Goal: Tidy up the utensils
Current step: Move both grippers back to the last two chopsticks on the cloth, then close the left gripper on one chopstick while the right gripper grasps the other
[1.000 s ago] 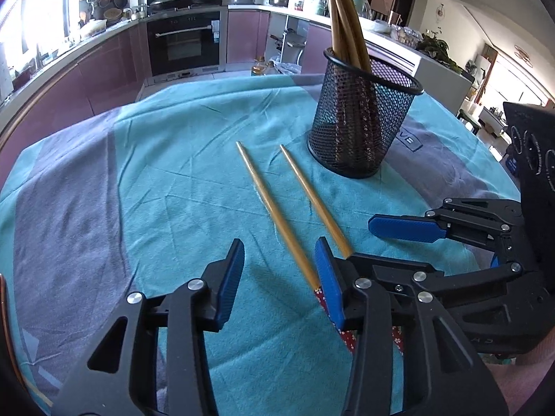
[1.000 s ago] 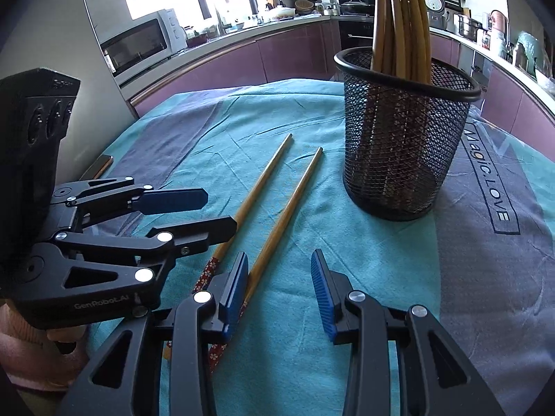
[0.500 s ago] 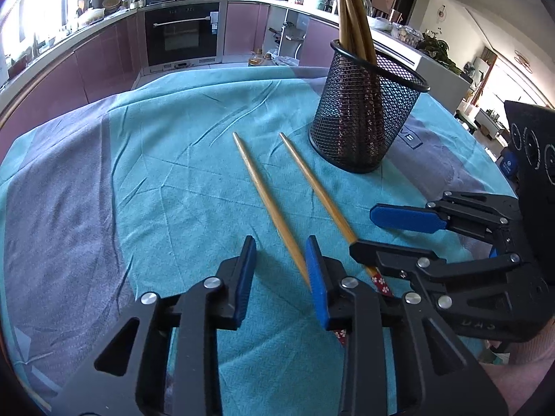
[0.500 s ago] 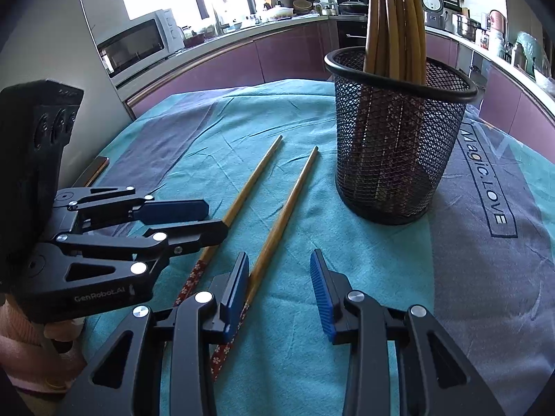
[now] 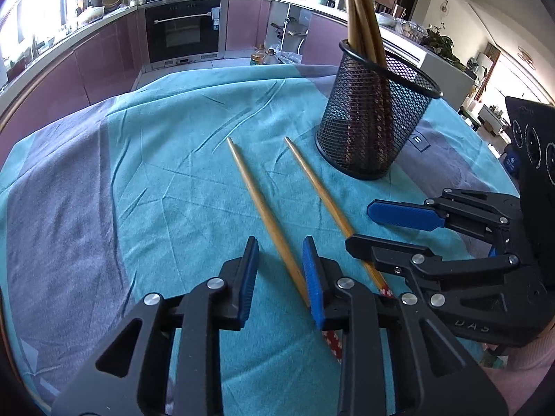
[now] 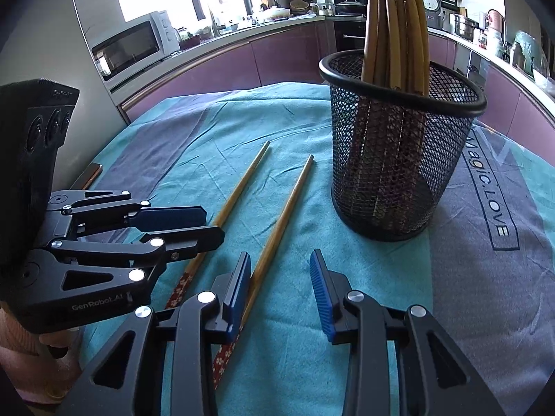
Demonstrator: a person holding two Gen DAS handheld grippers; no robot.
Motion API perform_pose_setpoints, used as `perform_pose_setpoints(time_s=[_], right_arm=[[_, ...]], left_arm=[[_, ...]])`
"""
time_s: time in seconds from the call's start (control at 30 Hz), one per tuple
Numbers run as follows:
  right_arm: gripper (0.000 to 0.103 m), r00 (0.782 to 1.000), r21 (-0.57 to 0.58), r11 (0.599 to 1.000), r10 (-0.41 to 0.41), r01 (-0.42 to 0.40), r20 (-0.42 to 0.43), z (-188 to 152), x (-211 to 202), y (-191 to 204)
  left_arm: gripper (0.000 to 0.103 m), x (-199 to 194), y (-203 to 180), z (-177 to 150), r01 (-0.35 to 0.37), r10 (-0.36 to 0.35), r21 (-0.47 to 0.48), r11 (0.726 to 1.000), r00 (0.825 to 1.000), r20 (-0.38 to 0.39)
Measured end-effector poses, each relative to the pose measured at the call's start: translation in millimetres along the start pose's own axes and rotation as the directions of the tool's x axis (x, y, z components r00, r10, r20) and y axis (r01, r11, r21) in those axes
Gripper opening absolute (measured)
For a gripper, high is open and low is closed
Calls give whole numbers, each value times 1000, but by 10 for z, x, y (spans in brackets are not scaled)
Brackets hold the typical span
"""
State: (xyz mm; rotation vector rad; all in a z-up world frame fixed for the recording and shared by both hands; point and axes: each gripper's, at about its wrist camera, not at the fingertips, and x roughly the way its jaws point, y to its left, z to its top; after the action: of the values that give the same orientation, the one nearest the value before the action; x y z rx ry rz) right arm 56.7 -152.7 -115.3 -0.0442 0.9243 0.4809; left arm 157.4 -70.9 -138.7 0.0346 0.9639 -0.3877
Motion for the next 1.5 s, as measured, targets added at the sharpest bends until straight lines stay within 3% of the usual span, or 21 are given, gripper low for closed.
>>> perform_pose_setpoints(time_s=[0.27, 0.43, 0.77, 1.0, 1.5], right_arm=[[33, 1000, -13, 1000, -19, 19, 1, 75, 84, 34], [27, 1000, -13, 1000, -23, 23, 0, 83, 101, 29], [11, 1000, 25, 1000, 1, -1, 3, 85, 104, -32], [7, 999, 72, 997, 32, -33, 10, 60, 52, -131], [6, 996, 78, 994, 79, -82, 50, 36, -146, -141]], left_arm=[[21, 74, 24, 79, -3, 3, -5, 1000, 1000, -9], [13, 107, 56, 116, -4, 4, -27, 1000, 1000, -10], [10, 146, 21, 114, -1, 1, -57, 998, 1000, -1], [8, 122, 50, 70, 8, -8, -88, 996, 1000, 1], [8, -28, 9, -27, 4, -4, -79, 997, 1000, 12]])
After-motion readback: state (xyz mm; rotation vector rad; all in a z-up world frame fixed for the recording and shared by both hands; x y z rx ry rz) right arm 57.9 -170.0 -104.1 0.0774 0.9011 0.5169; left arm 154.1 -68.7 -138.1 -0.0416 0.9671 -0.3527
